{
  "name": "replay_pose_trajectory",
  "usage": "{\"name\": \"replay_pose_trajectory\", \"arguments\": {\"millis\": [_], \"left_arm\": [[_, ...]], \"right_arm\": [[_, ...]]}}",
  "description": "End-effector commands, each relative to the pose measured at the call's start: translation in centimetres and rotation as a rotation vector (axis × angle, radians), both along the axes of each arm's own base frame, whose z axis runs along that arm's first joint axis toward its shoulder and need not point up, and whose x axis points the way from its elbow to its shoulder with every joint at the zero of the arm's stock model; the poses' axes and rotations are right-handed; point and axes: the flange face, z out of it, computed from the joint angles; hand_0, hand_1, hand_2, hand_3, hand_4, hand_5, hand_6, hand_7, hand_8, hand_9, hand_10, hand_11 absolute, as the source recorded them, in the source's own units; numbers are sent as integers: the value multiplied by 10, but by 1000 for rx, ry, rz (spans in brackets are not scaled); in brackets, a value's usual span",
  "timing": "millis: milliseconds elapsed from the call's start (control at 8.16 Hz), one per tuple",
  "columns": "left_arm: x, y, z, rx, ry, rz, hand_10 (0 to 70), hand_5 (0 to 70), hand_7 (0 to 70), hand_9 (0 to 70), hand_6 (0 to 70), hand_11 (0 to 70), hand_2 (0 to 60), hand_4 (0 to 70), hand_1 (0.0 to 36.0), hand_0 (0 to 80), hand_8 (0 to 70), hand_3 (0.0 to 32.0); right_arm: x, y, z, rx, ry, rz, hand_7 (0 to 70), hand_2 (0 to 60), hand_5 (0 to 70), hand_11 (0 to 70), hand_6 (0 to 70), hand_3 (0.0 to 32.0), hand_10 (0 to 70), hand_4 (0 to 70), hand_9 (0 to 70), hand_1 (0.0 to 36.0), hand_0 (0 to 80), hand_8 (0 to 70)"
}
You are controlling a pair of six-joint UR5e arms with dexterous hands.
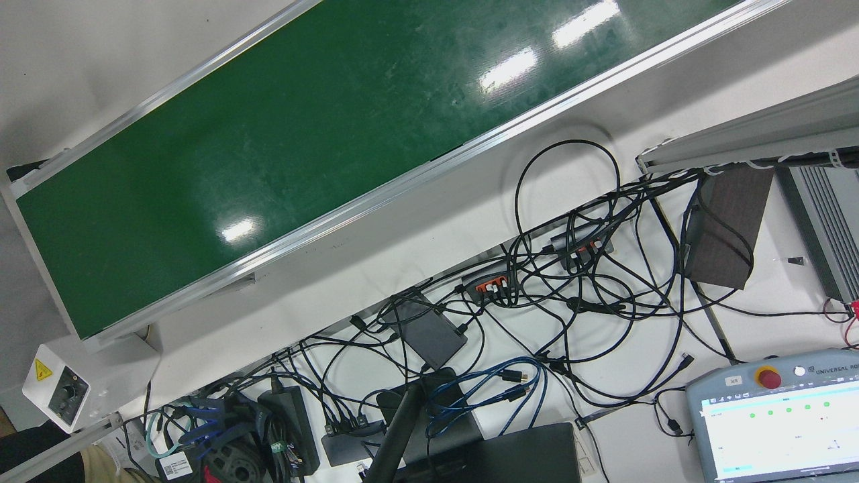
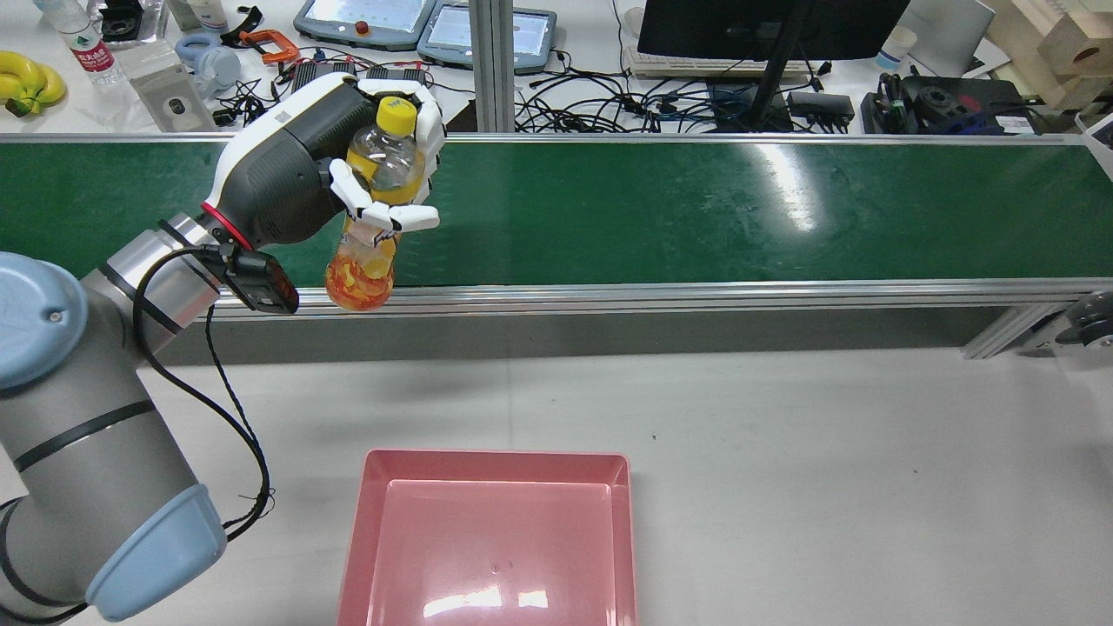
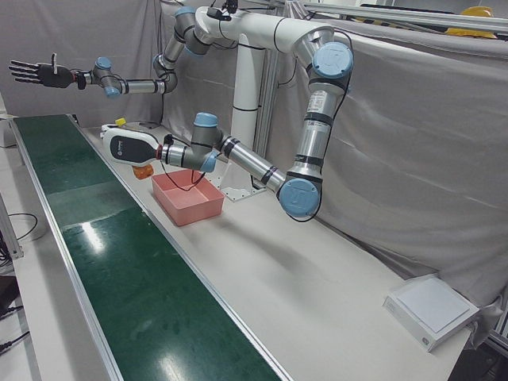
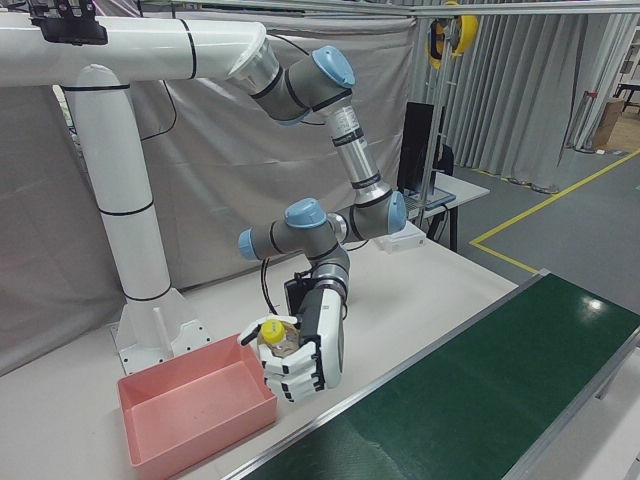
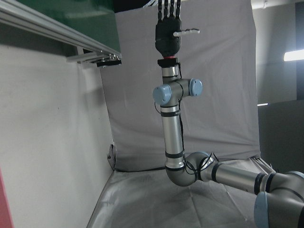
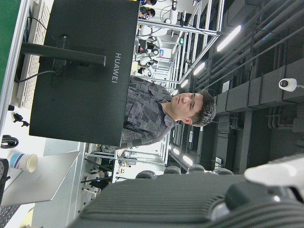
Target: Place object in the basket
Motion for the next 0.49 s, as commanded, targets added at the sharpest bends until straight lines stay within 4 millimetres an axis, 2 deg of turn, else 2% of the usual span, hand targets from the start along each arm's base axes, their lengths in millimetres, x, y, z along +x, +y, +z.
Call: {"name": "replay_pose_trajectory", "arguments": {"millis": [0, 123, 368], "left_arm": [[59, 100, -18, 138, -39, 180, 700, 700, 700, 700, 700, 700, 210, 700, 102, 795, 700, 0], [80, 121, -18, 154, -58, 211, 700, 700, 700, 700, 700, 700, 148, 700, 92, 797, 700, 0], [100, 144, -19, 167, -66, 246, 700, 700, 700, 700, 700, 700, 11, 700, 73, 800, 700, 0]], "right_arm": [[0, 0, 0, 0, 0, 1, 0, 0, 0, 0, 0, 0, 0, 0, 0, 0, 0, 0], [0, 0, 0, 0, 0, 1, 0, 0, 0, 0, 0, 0, 0, 0, 0, 0, 0, 0], [0, 0, 0, 0, 0, 1, 0, 0, 0, 0, 0, 0, 0, 0, 0, 0, 0, 0]]}}
